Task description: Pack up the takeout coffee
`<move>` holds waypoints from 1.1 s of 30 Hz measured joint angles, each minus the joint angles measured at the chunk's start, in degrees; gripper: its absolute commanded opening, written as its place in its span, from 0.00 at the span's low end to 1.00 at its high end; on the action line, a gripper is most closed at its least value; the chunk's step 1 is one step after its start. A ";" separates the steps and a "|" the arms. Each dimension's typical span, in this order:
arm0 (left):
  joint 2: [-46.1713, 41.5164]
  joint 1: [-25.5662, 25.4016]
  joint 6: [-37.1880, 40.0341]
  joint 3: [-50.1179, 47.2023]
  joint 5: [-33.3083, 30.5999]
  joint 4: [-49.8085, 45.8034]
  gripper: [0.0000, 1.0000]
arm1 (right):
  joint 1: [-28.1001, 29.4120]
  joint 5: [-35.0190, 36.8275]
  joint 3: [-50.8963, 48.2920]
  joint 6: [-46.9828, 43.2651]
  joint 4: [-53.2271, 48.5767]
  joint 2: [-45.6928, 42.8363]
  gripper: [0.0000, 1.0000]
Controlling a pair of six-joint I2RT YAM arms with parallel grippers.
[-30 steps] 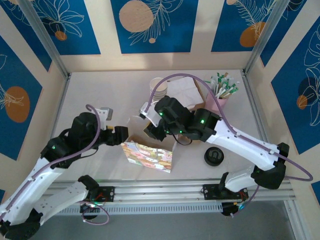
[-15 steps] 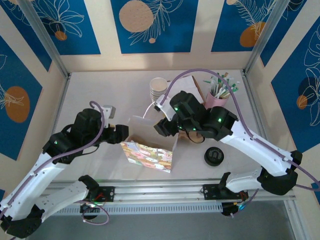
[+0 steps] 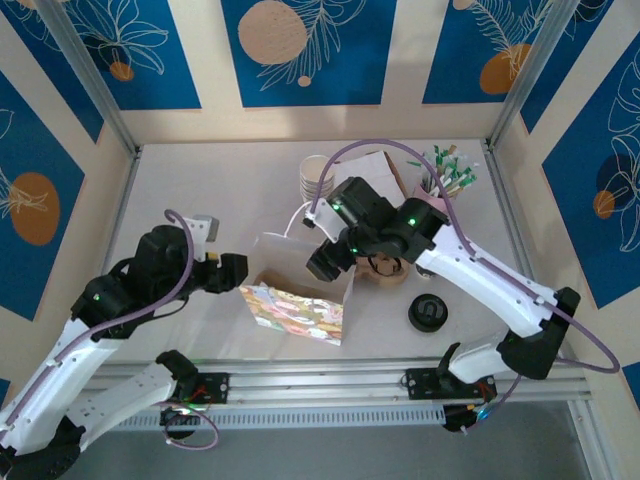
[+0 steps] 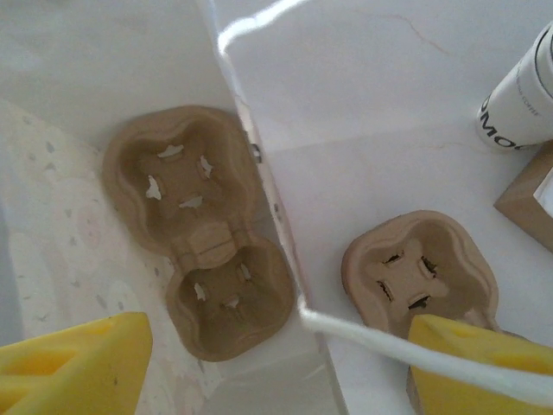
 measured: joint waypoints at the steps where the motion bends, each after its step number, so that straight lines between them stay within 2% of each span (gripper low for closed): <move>1: -0.33 0.00 0.00 0.00 -0.17 -0.37 0.74 | -0.31 0.02 0.31 -0.17 -0.07 0.76 0.78; 4: -1.20 0.00 0.00 0.00 -0.79 -1.07 0.74 | -0.74 0.11 1.09 -0.61 -0.48 2.51 0.76; 7: -1.88 0.00 -0.02 0.00 -1.22 -1.66 0.74 | -0.81 0.46 2.12 -1.27 -0.98 4.20 0.65; 11: -2.58 0.00 -0.35 0.00 -1.57 -2.16 0.74 | -0.79 0.46 2.89 -2.08 -1.25 5.49 0.39; 14: -3.04 0.00 -1.07 0.00 -2.03 -2.75 0.74 | -0.59 0.63 2.95 -2.49 -1.40 5.66 0.16; 17: -3.58 0.00 -1.64 0.55 -3.10 -4.02 0.74 | 0.33 1.55 3.08 -2.32 -1.46 5.66 0.02; 21: -4.13 0.00 -3.17 3.58 -6.12 -6.43 0.77 | 2.84 4.09 2.97 -1.09 0.33 5.35 0.00; 26: -6.78 0.00 -5.57 6.25 -11.54 -8.46 0.79 | 6.54 9.55 -0.79 2.14 8.68 1.81 0.00; 33: -9.18 0.00 -6.73 7.08 -15.02 -8.83 0.80 | 8.09 16.20 -9.46 9.01 27.28 -2.51 0.00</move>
